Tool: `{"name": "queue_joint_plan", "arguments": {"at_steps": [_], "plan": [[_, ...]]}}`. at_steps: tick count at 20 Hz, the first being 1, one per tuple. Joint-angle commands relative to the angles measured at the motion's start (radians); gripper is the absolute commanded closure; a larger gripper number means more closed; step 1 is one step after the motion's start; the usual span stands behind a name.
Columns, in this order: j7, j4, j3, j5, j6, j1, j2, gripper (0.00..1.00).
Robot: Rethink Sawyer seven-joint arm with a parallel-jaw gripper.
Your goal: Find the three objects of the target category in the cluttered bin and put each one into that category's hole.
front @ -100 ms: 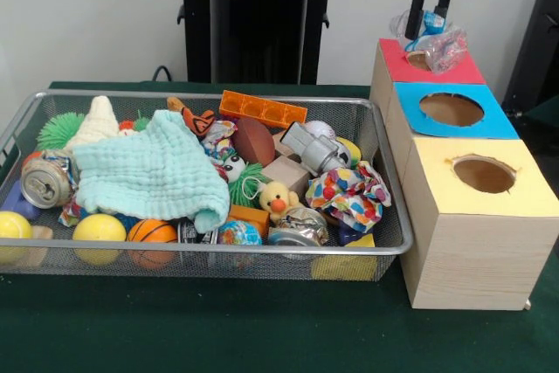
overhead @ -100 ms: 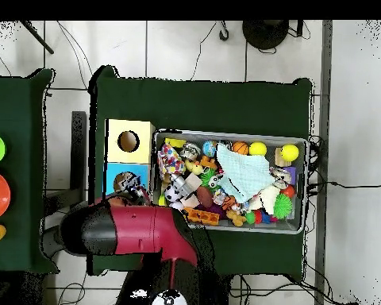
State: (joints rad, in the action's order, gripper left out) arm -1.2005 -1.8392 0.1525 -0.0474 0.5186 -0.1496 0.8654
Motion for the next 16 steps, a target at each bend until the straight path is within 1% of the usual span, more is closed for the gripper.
{"name": "queue_joint_plan", "arguments": {"at_steps": [1, 5, 10, 13, 16], "plan": [[-0.295, -0.088, -0.015, -0.017, -0.14, 0.009, -0.083, 1.0], [-0.31, -0.077, -0.021, -0.017, -0.153, 0.0, -0.103, 1.0], [-0.339, -0.062, -0.014, -0.014, -0.204, -0.017, -0.153, 1.0], [-0.349, -0.061, -0.022, -0.015, -0.226, -0.023, -0.171, 1.0], [-0.359, -0.055, -0.028, -0.021, -0.227, -0.03, -0.179, 1.0]]}}
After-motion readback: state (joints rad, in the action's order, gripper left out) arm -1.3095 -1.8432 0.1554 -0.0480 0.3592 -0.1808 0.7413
